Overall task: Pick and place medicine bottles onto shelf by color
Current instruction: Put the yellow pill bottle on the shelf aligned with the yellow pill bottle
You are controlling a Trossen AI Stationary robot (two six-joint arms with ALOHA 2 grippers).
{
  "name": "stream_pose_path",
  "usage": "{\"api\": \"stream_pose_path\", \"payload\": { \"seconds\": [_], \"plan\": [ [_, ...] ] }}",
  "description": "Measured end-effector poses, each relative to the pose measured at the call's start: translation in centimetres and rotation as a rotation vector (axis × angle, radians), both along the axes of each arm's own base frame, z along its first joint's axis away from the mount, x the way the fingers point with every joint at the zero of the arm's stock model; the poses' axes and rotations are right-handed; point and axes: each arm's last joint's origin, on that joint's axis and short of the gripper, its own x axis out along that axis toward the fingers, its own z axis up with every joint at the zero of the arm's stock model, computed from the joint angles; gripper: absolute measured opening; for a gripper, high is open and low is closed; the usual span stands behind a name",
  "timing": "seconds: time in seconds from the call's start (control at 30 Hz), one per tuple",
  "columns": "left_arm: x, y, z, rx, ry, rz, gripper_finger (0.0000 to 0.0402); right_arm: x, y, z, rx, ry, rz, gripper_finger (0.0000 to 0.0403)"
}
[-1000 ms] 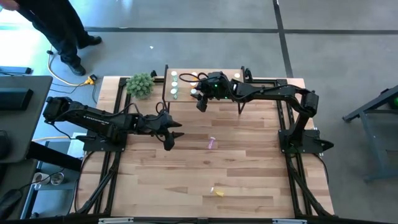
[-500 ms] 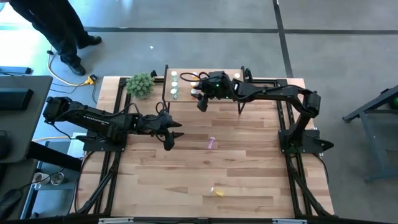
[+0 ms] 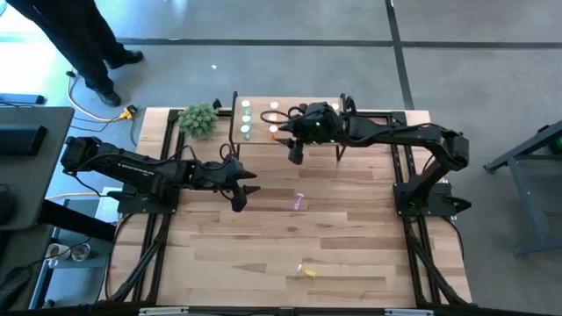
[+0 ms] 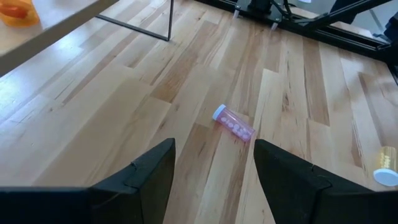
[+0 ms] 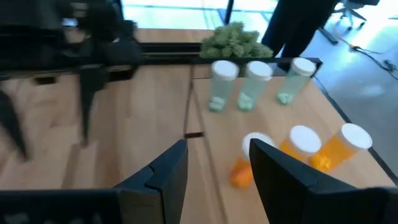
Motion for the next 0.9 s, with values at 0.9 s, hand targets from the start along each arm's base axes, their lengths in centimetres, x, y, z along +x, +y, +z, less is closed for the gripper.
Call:
{"api": "stream_pose_path", "payload": {
  "seconds": [0.9],
  "plan": [
    [-0.1, 0.0, -0.2, 0.029, 0.032, -0.013, 0.0207, -6.4, 12.6, 1.7, 0.355, 0.378, 0.102, 0.0163]
  ]
}}
